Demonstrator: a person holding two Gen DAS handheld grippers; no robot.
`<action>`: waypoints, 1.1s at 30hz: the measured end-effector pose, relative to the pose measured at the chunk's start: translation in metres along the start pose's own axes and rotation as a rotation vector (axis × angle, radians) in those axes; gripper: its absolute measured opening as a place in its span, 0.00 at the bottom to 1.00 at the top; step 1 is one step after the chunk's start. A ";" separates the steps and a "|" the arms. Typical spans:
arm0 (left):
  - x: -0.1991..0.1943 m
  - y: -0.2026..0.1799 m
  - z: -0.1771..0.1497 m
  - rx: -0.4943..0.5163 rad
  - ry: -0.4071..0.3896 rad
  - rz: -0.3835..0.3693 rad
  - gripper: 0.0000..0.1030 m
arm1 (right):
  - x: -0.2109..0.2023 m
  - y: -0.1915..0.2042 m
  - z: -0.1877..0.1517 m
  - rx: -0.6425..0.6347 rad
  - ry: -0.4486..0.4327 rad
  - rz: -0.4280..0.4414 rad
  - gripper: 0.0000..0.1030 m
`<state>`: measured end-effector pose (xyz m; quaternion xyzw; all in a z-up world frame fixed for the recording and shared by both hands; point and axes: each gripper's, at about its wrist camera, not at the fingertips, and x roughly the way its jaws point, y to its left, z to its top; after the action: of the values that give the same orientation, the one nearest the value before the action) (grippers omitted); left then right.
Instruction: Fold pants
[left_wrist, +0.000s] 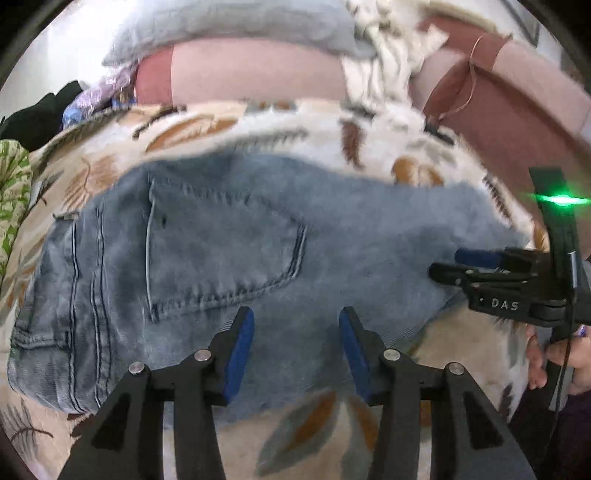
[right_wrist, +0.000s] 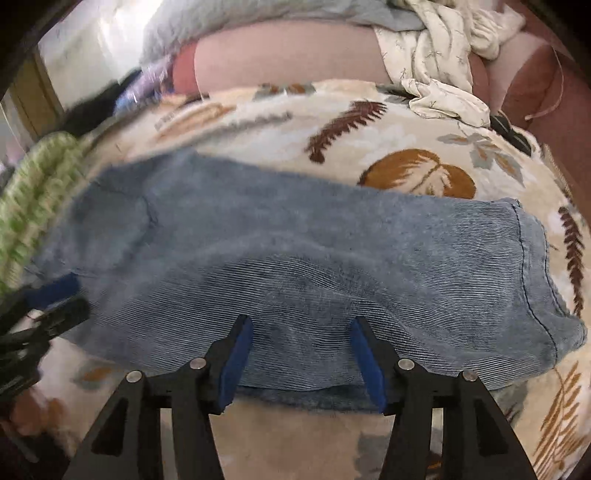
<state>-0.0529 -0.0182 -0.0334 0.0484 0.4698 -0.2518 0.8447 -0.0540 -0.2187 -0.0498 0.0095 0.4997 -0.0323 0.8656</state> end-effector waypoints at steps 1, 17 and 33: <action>0.004 0.004 -0.002 -0.008 0.019 0.003 0.48 | 0.005 -0.002 -0.003 0.002 0.014 0.005 0.57; -0.003 0.002 -0.015 0.059 0.065 0.001 0.48 | -0.003 -0.014 -0.024 0.015 0.188 0.051 0.59; -0.042 0.064 -0.009 -0.198 -0.037 0.312 0.48 | -0.025 0.039 0.104 -0.065 -0.052 0.264 0.60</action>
<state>-0.0476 0.0563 -0.0143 0.0325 0.4633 -0.0709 0.8828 0.0263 -0.1835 0.0235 0.0463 0.4725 0.0977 0.8747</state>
